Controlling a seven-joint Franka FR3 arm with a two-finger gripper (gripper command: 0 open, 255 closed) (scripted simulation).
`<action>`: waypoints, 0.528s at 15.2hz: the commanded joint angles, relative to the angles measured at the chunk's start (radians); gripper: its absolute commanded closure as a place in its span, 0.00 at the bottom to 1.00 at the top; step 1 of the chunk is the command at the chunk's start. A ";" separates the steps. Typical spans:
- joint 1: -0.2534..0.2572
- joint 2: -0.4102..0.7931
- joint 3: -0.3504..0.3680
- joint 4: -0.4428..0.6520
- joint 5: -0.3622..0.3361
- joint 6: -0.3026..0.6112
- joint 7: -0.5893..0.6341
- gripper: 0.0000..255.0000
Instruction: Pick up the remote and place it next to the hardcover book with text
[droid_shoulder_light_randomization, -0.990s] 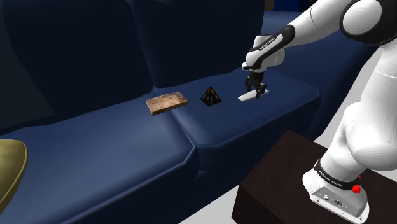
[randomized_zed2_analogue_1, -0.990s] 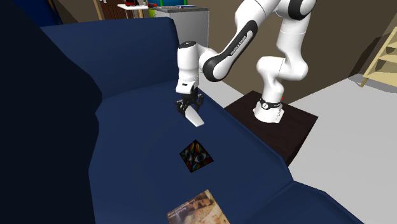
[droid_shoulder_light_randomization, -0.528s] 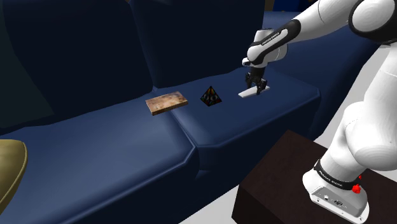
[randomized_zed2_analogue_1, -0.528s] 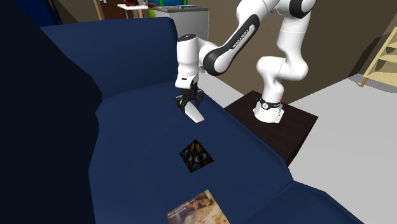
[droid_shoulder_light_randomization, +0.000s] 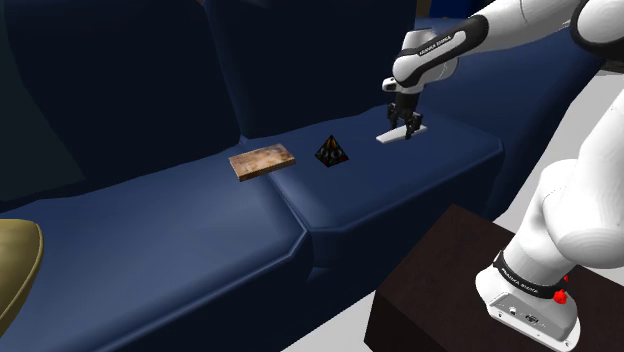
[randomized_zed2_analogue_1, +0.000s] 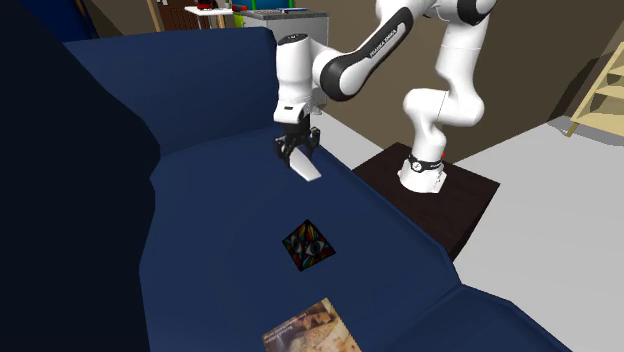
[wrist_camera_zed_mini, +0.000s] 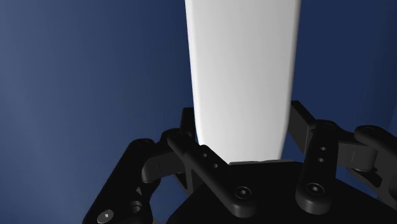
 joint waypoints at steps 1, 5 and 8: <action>0.001 -0.020 0.001 0.012 -0.015 -0.028 0.011 1.00; 0.002 -0.044 0.005 0.039 -0.032 -0.074 0.023 1.00; 0.037 -0.054 0.045 0.029 -0.036 -0.073 0.101 1.00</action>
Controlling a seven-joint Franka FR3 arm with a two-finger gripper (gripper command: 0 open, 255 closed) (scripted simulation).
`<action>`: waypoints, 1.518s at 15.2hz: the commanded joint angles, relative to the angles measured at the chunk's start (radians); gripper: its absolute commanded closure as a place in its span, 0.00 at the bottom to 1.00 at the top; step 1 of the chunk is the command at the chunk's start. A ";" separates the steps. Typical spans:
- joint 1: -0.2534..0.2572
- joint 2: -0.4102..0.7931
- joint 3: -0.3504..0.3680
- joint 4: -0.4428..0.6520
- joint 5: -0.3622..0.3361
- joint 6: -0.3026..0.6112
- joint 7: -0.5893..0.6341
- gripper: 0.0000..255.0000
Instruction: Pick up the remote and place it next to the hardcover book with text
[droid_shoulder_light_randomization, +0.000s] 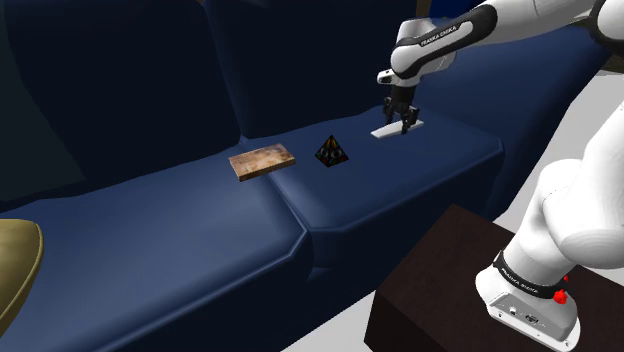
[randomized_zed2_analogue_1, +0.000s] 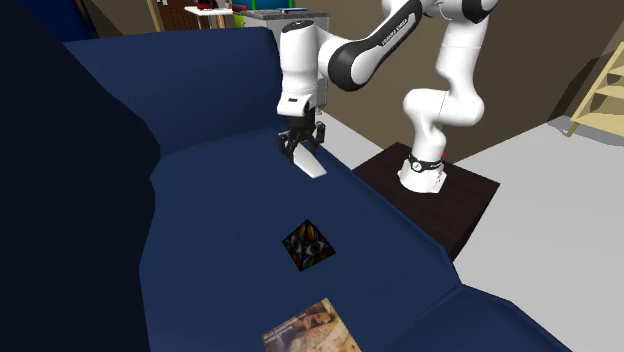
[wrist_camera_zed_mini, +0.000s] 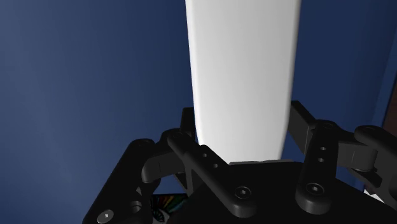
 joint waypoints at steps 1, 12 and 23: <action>0.023 -0.004 0.026 -0.002 -0.001 -0.002 0.050 1.00; 0.149 0.059 0.159 0.061 0.044 -0.015 0.286 1.00; 0.257 0.228 0.266 0.265 0.118 -0.064 0.473 1.00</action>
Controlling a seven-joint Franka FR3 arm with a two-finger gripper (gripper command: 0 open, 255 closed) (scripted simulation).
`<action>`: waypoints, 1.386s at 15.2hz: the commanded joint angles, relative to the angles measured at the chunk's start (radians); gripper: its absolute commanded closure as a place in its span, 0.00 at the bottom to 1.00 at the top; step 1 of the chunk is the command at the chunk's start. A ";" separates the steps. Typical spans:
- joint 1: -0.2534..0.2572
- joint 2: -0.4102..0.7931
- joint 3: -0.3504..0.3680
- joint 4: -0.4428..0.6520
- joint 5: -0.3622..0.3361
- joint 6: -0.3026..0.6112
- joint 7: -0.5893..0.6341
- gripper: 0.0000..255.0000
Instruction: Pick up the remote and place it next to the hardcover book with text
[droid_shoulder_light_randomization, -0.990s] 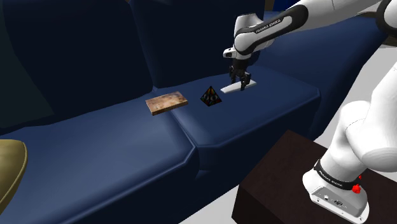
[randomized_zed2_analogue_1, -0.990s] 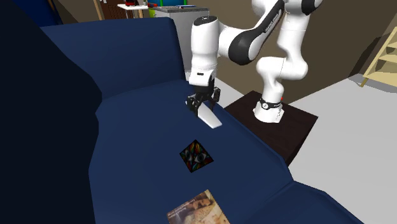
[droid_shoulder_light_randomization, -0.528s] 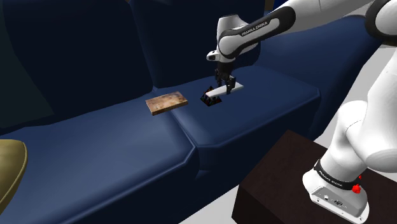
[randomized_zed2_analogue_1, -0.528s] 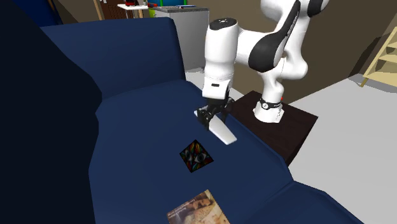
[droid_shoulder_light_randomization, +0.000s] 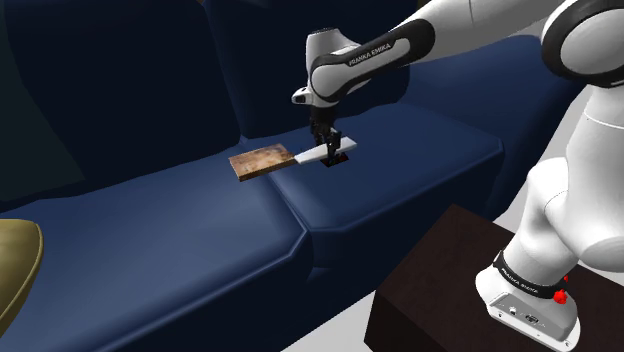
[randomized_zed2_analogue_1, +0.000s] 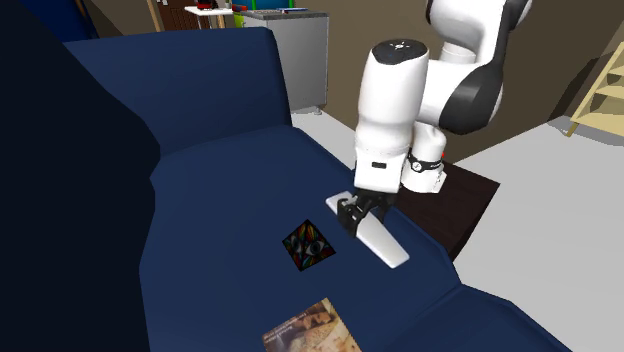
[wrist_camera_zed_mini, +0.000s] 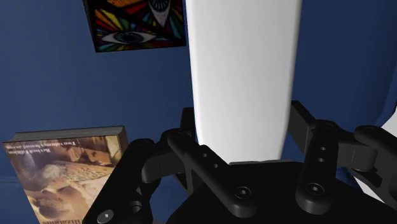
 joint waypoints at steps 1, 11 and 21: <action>0.018 0.034 0.017 0.048 0.012 -0.015 0.033 1.00; 0.080 0.277 0.090 0.396 0.072 -0.128 0.177 1.00; 0.072 0.708 0.155 1.116 0.123 -0.411 0.328 1.00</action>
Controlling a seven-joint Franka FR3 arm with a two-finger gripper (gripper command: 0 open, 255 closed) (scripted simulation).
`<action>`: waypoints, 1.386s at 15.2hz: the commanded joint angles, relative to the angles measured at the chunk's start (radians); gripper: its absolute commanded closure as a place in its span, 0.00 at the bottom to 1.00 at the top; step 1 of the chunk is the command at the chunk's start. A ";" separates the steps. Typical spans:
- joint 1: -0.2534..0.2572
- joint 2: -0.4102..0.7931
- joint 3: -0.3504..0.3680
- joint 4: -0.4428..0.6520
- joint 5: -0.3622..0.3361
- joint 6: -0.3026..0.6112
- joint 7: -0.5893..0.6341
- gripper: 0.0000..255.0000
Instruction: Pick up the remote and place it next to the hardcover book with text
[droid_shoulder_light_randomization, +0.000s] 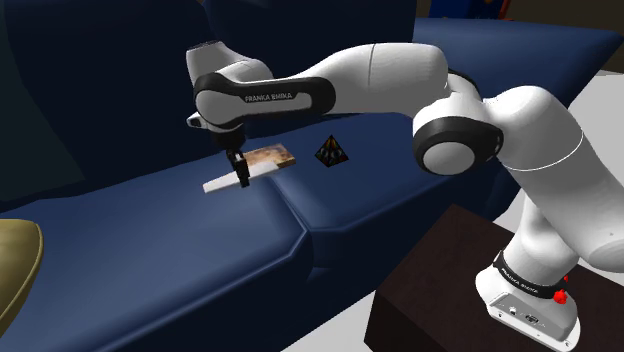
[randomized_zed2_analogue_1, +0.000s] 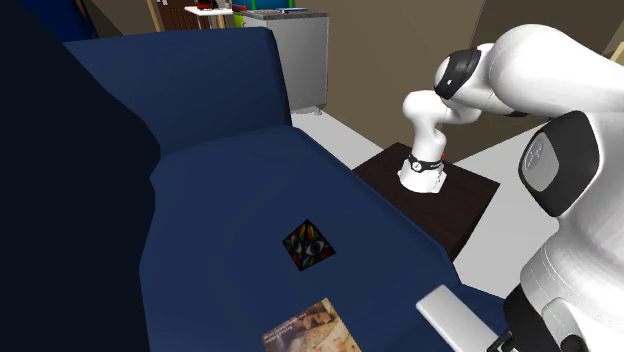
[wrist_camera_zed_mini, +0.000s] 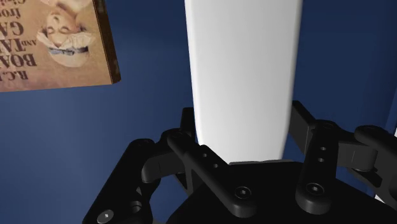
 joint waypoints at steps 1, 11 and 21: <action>-0.005 0.058 0.007 0.090 0.005 -0.031 0.015 1.00; 0.015 0.040 0.006 -0.079 0.007 0.117 0.004 1.00; 0.020 0.050 0.008 -0.133 0.010 0.180 -0.001 1.00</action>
